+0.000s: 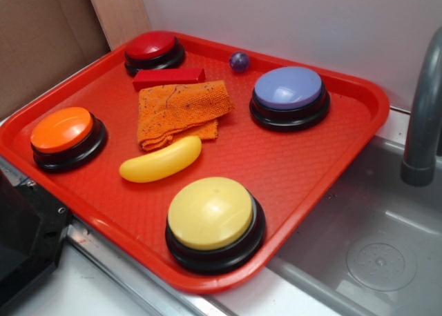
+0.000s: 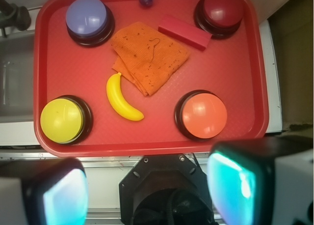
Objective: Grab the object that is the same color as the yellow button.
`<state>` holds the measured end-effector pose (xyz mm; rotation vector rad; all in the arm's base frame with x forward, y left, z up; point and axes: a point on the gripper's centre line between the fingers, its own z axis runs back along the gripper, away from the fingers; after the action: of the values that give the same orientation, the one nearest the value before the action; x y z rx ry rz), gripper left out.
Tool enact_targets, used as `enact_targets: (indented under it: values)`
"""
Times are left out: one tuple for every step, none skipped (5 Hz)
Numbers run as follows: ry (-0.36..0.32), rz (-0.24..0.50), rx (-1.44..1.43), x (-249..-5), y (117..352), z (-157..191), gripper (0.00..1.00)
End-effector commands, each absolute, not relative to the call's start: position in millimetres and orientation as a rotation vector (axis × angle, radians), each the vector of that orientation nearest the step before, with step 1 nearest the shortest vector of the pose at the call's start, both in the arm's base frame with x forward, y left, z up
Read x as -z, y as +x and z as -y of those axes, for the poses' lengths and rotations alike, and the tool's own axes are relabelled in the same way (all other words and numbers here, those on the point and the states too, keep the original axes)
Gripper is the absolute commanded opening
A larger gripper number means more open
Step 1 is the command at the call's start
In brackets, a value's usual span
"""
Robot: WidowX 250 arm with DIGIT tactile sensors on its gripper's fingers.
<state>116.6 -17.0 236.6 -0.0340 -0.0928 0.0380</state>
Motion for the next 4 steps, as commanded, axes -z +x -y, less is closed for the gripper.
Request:
enact_targets:
  values:
    - [-0.034,0.093,-0.038,-236.6,116.6,17.0,1.0]
    - [-0.022,0.157,-0.02,-212.7,135.4,13.4,1.0]
    - [-0.036,0.187,0.061,-182.4,147.5,14.0,1.0]
    - [-0.036,0.219,0.095,-152.2,158.9,24.9,1.0]
